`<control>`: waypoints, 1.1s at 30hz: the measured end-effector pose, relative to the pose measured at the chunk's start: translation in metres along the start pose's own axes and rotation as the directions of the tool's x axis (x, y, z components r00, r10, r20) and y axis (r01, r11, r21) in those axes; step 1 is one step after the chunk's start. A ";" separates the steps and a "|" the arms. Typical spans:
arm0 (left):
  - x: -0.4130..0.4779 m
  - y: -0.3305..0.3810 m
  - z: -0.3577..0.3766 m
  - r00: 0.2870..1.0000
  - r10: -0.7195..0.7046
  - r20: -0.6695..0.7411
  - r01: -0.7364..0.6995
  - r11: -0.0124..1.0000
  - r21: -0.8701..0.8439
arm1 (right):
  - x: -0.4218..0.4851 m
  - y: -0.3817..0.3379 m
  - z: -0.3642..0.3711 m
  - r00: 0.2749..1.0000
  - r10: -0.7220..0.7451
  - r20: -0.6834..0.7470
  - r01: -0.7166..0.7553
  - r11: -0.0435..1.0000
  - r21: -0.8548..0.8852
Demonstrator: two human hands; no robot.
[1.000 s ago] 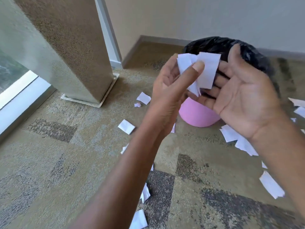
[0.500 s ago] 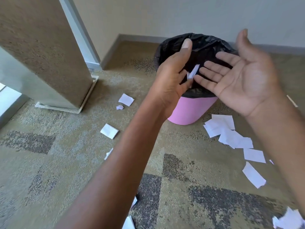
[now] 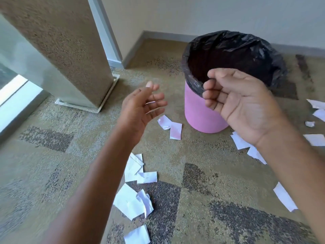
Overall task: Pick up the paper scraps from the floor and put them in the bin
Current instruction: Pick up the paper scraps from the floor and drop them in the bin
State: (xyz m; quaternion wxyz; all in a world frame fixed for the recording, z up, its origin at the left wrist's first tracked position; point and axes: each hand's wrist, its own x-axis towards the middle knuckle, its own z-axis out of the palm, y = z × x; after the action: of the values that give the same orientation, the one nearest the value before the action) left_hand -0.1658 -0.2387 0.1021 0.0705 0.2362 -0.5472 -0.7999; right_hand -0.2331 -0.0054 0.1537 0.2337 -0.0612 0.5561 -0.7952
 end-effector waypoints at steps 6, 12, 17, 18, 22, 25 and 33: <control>0.020 -0.073 -0.114 0.950 -0.007 -0.313 0.165 0.861 0.480 | 0.017 0.064 0.021 0.994 0.022 0.111 0.014 0.950 -0.311; 0.041 -0.120 -0.166 0.937 0.076 -0.341 0.247 0.547 0.800 | 0.056 0.147 0.000 0.998 0.047 0.048 -0.006 0.777 -0.630; 0.053 -0.123 -0.158 0.960 0.118 -0.252 0.218 0.249 0.944 | 0.082 0.197 -0.023 0.997 0.061 0.056 0.023 0.443 -0.896; 0.054 -0.126 -0.156 0.960 0.113 -0.254 0.227 0.208 0.951 | 0.087 0.204 -0.026 0.996 0.054 0.072 0.048 0.354 -0.934; 0.056 -0.133 -0.156 0.953 0.140 -0.270 0.245 0.171 0.954 | 0.100 0.225 -0.028 0.987 0.108 0.122 0.109 0.117 -0.987; 0.056 -0.132 -0.160 0.957 0.117 -0.265 0.241 0.186 0.953 | 0.101 0.229 -0.023 0.980 0.112 0.164 0.166 -0.008 -0.986; 0.050 -0.129 -0.170 0.969 0.119 -0.215 0.166 0.326 0.931 | 0.099 0.231 -0.023 0.989 -0.064 0.136 0.144 0.143 -0.979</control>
State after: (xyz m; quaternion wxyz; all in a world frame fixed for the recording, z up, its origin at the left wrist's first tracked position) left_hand -0.1131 -0.3503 -0.0793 -0.0248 0.3373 -0.8926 -0.2983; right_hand -0.2582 -0.0920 -0.0814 0.0989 -0.2610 0.9263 -0.2530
